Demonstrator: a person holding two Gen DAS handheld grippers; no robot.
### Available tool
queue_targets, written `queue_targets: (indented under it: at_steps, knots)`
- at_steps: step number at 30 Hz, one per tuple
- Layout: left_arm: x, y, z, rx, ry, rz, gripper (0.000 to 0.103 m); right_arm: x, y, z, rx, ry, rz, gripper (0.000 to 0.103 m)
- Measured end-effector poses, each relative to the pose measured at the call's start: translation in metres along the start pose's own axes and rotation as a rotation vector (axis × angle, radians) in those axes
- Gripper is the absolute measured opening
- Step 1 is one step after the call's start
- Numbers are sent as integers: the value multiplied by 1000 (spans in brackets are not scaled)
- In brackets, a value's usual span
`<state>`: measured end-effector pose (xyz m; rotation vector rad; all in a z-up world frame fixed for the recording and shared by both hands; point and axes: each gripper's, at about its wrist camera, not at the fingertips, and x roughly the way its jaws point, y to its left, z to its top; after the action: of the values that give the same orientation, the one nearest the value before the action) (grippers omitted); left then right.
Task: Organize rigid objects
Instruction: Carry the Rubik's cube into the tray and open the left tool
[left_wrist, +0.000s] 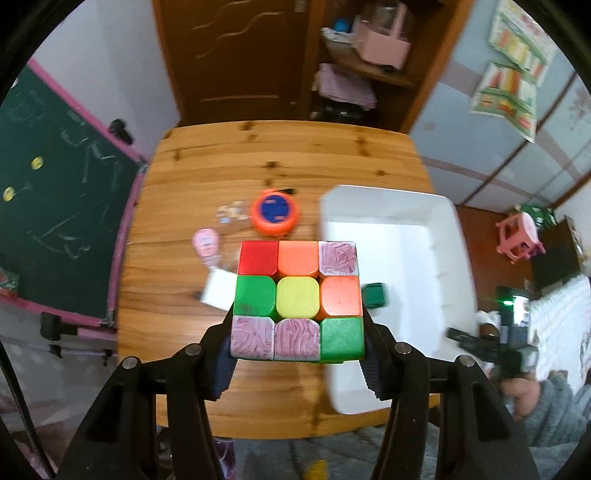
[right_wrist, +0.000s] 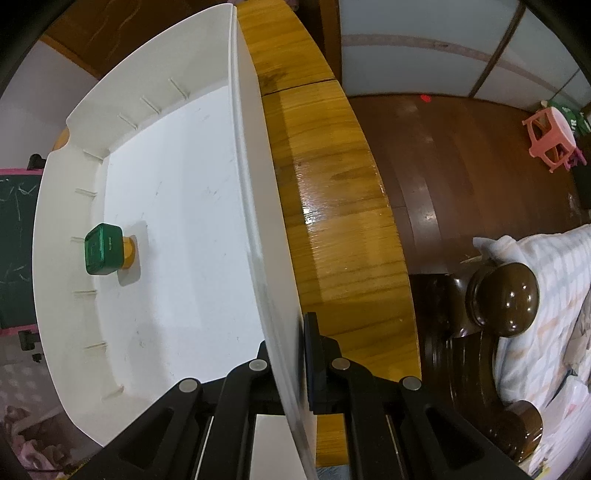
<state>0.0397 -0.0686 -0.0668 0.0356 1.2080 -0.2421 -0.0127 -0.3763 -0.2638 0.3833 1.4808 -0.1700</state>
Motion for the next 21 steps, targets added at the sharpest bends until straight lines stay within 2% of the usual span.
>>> queue_targets:
  at_steps: [12,21]
  knots:
    - [27,-74,19,102,20,-27,59,-1,1,-1,-9,-13,13,5]
    - [104,-105,39,132,83,30,59,0,-1,-1,8,-16,17,5]
